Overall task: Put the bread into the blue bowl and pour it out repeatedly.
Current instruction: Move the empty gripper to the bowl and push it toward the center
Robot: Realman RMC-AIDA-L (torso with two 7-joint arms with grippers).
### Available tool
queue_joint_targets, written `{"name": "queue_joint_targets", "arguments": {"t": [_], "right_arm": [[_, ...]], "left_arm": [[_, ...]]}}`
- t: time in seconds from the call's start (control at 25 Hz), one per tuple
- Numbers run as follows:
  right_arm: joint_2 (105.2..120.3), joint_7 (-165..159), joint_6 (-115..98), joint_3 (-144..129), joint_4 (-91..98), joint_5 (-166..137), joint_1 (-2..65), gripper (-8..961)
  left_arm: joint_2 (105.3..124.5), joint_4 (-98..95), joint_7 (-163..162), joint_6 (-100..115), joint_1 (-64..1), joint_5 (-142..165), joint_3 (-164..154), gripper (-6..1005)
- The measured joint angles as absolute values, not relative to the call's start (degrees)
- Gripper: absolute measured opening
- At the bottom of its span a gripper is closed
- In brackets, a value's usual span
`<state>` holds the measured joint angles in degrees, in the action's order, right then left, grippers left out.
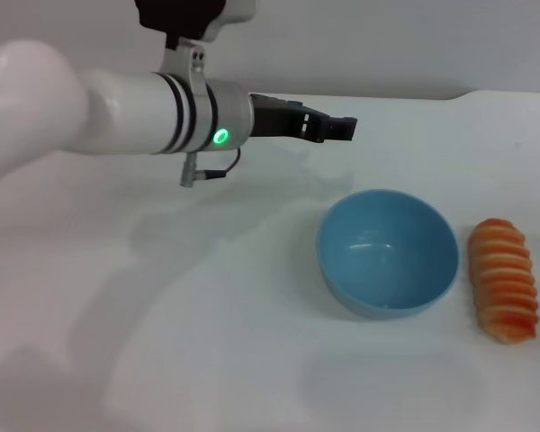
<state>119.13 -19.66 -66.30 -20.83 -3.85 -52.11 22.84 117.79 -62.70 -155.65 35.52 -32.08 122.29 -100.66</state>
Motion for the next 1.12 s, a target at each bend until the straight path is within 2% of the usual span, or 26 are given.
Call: {"name": "queue_joint_targets", "arguments": {"t": [0.36, 1.12], "right_arm": [[119.05, -19.63, -66.30, -20.83, -3.78, -52.11, 23.15, 690], [119.00, -19.59, -64.71, -20.83, -3.51, -52.11, 23.19, 689]], "left_arm": [[117.96, -59.77, -155.28, 46.38, -35.01, 121.91, -97.89, 847], [118.57, -50.03, -154.84, 43.30, -38.24, 118.05, -103.07, 848]]}}
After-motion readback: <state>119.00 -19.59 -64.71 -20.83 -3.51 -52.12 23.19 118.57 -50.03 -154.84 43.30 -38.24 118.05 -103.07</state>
